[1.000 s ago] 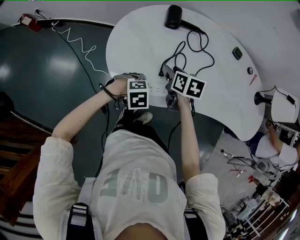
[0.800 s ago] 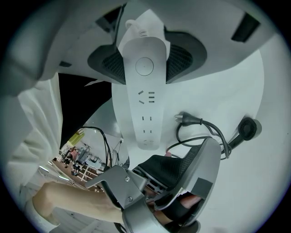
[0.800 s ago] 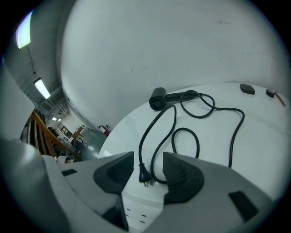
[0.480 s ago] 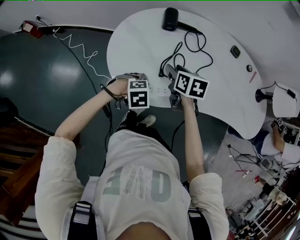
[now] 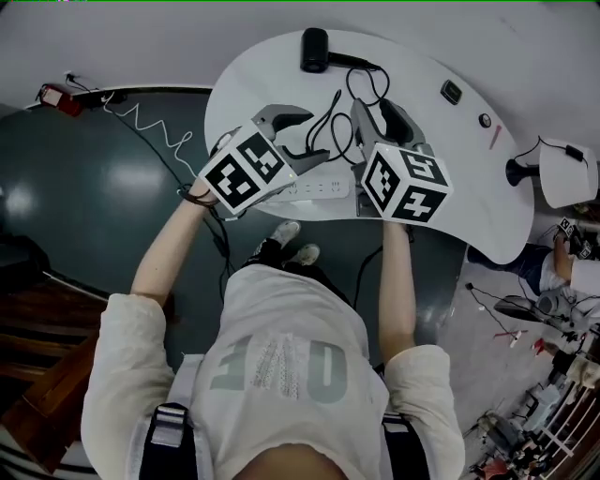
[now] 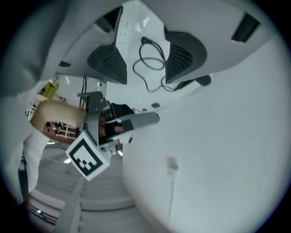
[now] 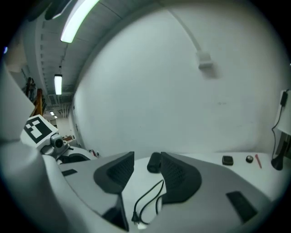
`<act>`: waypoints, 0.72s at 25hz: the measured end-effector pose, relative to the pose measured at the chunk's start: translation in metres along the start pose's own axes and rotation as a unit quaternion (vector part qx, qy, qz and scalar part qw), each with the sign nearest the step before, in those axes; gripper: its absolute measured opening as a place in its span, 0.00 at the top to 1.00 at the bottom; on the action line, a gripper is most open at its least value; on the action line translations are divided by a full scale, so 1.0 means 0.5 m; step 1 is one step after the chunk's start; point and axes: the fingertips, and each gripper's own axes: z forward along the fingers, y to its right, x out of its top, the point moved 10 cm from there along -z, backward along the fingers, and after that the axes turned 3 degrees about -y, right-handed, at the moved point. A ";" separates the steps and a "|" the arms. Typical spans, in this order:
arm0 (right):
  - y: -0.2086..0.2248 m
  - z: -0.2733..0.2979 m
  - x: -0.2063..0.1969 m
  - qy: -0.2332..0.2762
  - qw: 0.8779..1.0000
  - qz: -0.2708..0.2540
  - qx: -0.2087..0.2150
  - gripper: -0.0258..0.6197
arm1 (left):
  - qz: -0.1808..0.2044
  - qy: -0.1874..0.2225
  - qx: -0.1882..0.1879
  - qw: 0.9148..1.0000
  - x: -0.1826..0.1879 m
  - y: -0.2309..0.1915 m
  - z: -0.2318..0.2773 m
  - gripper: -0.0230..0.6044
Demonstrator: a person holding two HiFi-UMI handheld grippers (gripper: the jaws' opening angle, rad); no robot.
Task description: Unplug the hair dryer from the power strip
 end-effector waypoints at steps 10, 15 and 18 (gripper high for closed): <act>-0.023 -0.221 0.171 0.270 0.961 -0.039 -0.045 0.93 | -0.048 0.335 0.135 0.931 0.202 0.058 -0.157 0.72; -0.050 -0.265 0.162 0.309 0.945 -0.082 -0.061 0.95 | -0.074 0.375 0.223 0.897 0.209 0.089 -0.202 0.95; -0.061 -0.266 0.149 0.296 0.946 -0.106 -0.074 0.95 | -0.072 0.371 0.276 0.884 0.200 0.101 -0.215 0.96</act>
